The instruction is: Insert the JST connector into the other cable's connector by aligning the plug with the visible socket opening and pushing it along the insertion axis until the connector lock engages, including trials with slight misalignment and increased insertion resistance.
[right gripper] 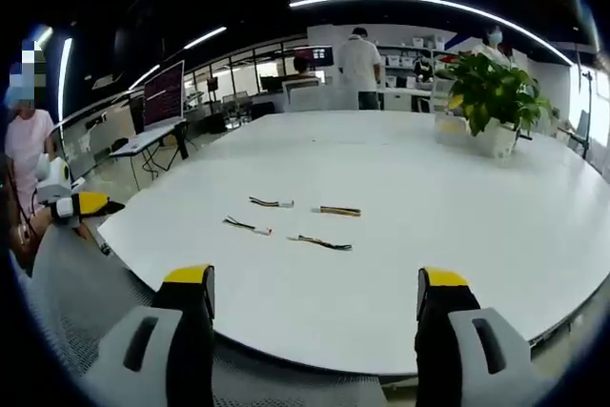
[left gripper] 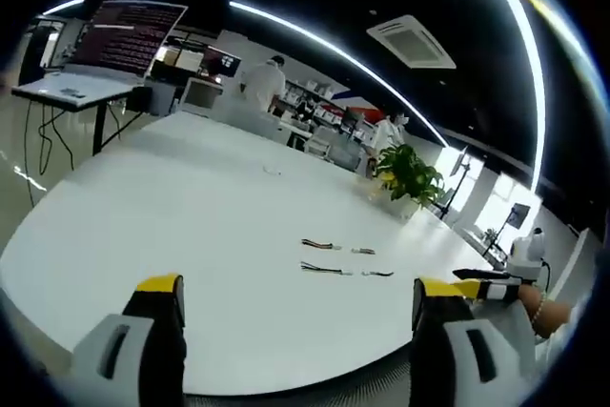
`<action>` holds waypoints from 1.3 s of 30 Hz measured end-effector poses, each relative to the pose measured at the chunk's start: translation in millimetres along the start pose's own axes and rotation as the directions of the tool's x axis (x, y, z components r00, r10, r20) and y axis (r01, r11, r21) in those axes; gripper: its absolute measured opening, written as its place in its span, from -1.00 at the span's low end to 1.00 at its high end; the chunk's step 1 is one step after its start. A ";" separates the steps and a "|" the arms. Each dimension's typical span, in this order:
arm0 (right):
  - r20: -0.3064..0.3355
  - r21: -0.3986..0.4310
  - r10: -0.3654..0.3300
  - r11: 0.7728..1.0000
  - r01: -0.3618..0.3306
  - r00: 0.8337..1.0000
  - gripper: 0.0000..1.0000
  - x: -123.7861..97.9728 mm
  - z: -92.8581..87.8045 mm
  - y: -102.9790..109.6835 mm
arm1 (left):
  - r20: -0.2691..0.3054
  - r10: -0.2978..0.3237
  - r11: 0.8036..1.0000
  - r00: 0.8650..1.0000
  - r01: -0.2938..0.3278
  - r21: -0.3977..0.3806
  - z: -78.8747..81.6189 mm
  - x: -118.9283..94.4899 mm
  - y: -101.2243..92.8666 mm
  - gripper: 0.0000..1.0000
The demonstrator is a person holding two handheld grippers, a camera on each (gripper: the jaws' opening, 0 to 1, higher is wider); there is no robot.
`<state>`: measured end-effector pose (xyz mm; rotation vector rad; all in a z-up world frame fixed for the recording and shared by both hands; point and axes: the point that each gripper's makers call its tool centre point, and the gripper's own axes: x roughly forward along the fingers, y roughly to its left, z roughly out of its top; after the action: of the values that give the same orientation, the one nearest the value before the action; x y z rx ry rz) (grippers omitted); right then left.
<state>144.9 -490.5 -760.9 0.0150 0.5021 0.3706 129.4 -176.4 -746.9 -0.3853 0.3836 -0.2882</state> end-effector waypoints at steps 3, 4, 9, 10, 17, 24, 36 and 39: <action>0.001 0.000 0.000 1.000 0.000 1.000 0.72 -0.2 0.0 -0.4 | -0.011 0.001 1.000 1.000 -0.001 0.003 -2.3 0.3 -0.1 0.98; 0.003 0.000 0.000 1.000 0.000 1.000 0.73 -0.2 0.3 -0.5 | -0.012 -0.003 1.000 1.000 0.003 0.002 -2.5 0.5 -0.8 0.98; 0.003 0.000 -0.002 1.000 0.002 1.000 0.72 -0.1 0.2 -0.9 | -0.006 0.004 1.000 1.000 -0.004 -0.004 -1.6 0.6 0.6 0.98; 0.005 0.001 -0.003 1.000 0.003 1.000 0.71 -0.1 0.6 -1.1 | -0.007 0.003 1.000 1.000 -0.003 -0.004 -1.7 0.7 0.5 0.98; -0.003 0.003 0.004 1.000 -0.004 1.000 0.65 -0.4 -0.3 1.0 | -0.006 0.012 1.000 1.000 -0.012 -0.013 -1.2 0.4 2.8 0.95; 0.032 0.016 0.002 1.000 -0.002 0.999 0.58 -1.5 4.6 0.6 | 0.012 0.003 1.000 1.000 -0.003 -0.013 2.6 0.0 1.5 0.88; 0.035 0.017 0.008 1.000 -0.008 0.999 0.54 -1.9 5.3 2.9 | 0.015 0.004 1.000 1.000 -0.003 -0.015 3.4 -1.4 1.6 0.88; 0.024 0.015 0.011 1.000 -0.011 1.000 0.50 -1.4 3.7 3.8 | 0.024 0.012 1.000 1.000 -0.011 -0.012 4.5 -2.2 2.9 0.94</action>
<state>144.2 -487.2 -756.6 0.0364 0.4815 0.3772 129.9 -171.7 -743.6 -0.3973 0.3637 -0.2700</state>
